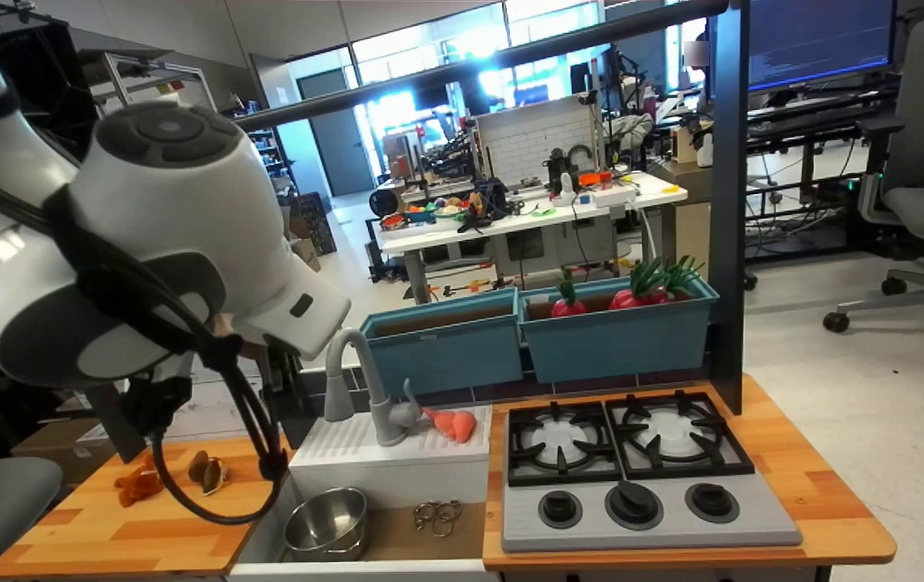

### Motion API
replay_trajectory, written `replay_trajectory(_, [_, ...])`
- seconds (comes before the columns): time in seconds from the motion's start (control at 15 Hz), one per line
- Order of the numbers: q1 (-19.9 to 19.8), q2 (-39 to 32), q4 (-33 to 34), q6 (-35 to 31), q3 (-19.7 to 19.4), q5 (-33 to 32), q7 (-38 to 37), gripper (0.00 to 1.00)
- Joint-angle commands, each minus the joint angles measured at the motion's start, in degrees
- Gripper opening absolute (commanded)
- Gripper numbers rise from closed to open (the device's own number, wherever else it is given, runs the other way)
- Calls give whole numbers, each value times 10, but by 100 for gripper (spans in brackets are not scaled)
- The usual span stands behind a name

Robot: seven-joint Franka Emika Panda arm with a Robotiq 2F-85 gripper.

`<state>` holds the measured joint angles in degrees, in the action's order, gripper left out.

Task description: Remove the plush toys from the pot

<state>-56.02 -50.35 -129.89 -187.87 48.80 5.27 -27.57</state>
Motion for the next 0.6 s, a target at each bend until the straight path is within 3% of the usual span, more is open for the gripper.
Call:
replay_trajectory(0.0, [101, -38, 70, 107, -74, 54, 35, 100])
replay_trajectory(0.2, [162, -41, 116, 233, -113, 90, 64, 100])
replay_trajectory(0.27, [174, -41, 128, 277, -125, 47, 21, 100])
replay_trajectory(0.4, [211, -30, 155, 363, -152, 35, -4, 100])
replay_trajectory(0.47, [215, -22, 126, 297, -153, 135, 83, 100])
replay_trajectory(0.53, [230, -20, 136, 311, -163, 153, 88, 100])
